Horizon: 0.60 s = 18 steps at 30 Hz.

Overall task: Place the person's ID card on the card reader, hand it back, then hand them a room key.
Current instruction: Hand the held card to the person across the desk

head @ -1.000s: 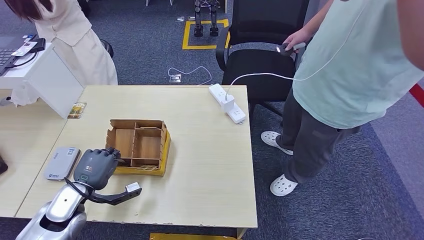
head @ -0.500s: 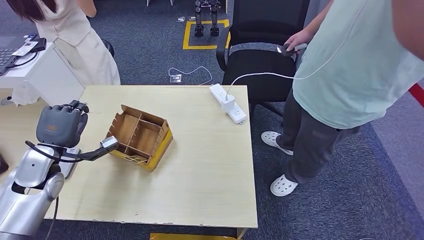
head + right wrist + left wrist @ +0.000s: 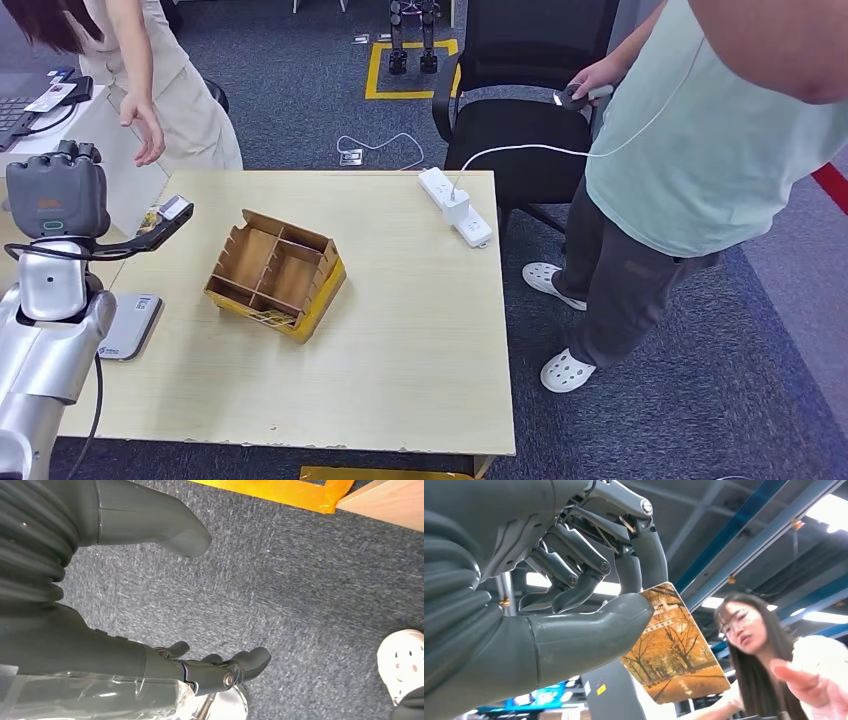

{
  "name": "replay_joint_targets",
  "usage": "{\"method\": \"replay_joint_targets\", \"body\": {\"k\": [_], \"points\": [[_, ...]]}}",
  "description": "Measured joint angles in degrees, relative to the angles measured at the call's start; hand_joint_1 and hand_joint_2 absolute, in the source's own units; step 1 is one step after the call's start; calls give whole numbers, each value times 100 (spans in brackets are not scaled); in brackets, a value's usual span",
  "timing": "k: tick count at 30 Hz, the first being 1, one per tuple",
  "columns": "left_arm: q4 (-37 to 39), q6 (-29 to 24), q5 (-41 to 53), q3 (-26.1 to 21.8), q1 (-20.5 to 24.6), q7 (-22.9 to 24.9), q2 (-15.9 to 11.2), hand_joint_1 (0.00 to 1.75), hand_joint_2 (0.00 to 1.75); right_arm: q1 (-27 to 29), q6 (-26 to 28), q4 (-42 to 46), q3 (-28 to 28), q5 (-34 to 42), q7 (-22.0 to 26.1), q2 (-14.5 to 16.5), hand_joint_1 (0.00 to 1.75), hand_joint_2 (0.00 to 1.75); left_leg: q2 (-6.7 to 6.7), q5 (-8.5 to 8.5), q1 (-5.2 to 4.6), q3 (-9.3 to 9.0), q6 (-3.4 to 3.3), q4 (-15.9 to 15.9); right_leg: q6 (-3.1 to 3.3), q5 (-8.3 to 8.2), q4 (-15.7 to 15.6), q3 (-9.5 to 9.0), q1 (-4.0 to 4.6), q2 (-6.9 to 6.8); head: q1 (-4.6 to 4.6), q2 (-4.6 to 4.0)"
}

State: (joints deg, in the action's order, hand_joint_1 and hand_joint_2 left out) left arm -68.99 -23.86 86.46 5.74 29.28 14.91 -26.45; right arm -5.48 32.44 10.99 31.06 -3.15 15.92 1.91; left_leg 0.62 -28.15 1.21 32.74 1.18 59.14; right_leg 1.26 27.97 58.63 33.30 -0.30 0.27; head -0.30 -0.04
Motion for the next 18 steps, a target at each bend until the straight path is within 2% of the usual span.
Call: {"method": "replay_joint_targets", "body": {"k": [4,10,11,14,15,18], "points": [[475,-169,3,-38,244,18,91,175,175,-36,2,8,4,-40,-24,16,0,175,0,0,0,0,0,1,0,0,0,0,0,0,0,0],[760,-195,3,-52,370,17,203,175,175,-41,2,11,4,-44,-33,21,0,175,0,0,0,1,0,2,0,0,-1,0,0,0,0,0],[785,-195,3,-52,380,13,224,142,175,-40,2,11,4,-46,-34,22,0,175,0,0,0,1,0,2,0,0,-1,1,-1,0,0,0],[839,-207,-3,-53,397,-39,277,11,175,-39,2,11,4,-61,-34,24,0,175,2,0,0,1,0,2,0,0,-1,1,0,3,0,0],[849,-237,-5,-55,397,-68,292,0,175,-38,2,11,4,-71,-34,24,0,175,2,0,0,1,0,2,0,0,-1,1,0,3,0,0],[856,-428,-8,-63,392,-113,325,0,175,-39,1,11,4,-95,-34,26,0,175,1,0,0,2,0,2,0,0,-1,1,-1,2,0,0]]}}
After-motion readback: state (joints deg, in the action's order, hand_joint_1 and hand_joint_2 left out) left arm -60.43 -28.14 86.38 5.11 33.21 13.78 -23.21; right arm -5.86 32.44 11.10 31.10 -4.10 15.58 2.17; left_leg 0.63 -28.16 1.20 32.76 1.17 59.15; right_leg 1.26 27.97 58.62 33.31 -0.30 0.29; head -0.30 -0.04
